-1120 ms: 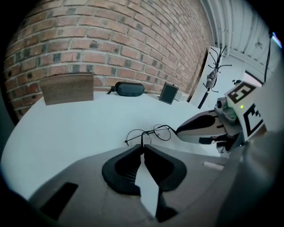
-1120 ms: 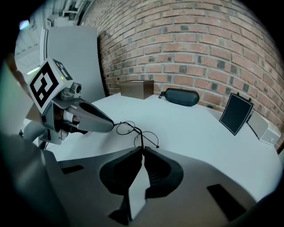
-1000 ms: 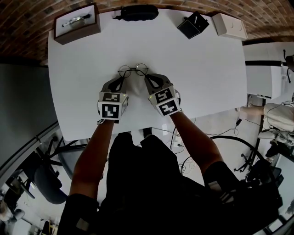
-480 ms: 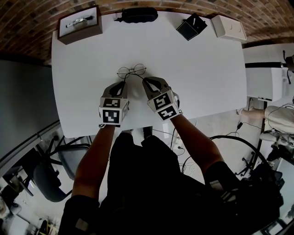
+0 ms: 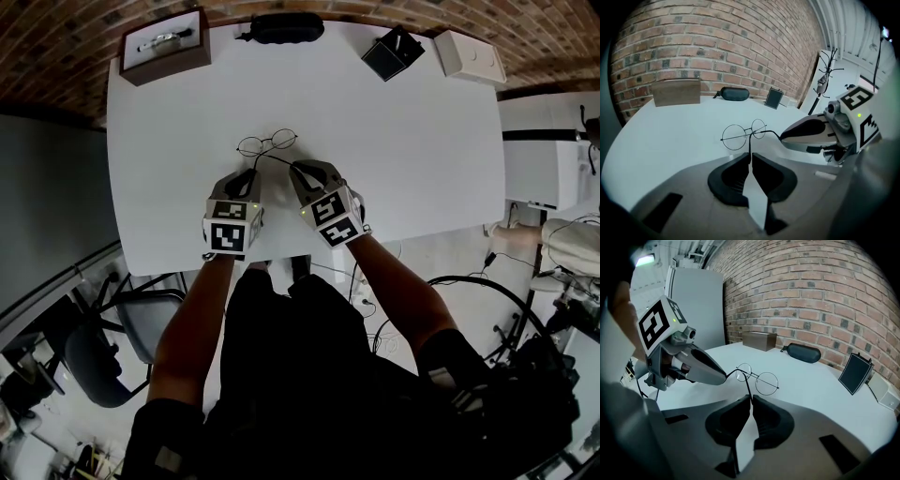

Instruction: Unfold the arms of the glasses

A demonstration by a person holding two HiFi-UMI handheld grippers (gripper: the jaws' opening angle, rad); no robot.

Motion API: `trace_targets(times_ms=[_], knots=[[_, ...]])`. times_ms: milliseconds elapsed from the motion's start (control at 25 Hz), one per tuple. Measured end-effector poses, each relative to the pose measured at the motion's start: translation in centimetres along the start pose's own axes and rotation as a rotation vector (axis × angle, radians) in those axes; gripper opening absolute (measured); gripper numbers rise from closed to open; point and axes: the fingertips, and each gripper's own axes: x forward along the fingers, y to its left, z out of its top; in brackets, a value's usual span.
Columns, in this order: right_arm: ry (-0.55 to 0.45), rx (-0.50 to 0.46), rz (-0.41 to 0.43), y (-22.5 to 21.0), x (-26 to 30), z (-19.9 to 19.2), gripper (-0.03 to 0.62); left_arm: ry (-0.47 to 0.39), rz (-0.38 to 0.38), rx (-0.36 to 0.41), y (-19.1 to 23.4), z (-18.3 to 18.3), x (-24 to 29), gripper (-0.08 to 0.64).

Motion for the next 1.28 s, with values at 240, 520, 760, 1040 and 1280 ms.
trace_targets(times_ms=[240, 520, 760, 1040, 1280], knots=[[0.02, -0.033, 0.025, 0.9, 0.6, -0.8, 0.012, 0.066, 0.001, 0.042, -0.5, -1.7, 0.6, 0.035], [0.041, -0.079, 0.035, 2.1, 1.2, -1.8, 0.012, 0.084, -0.028, 0.054, -1.0, -2.6, 0.5, 0.035], [0.057, -0.124, 0.062, 3.2, 1.4, -2.1, 0.012, 0.101, -0.085, 0.07, -2.5, -3.3, 0.2, 0.035], [0.074, -0.095, 0.06, 3.2, 1.0, -2.8, 0.014, 0.11, -0.107, 0.05, -3.3, -4.7, -0.6, 0.105], [0.08, -0.025, 0.048, 3.2, 0.4, -2.7, 0.014, 0.06, -0.128, -0.01, -2.8, -3.7, -1.8, 0.144]])
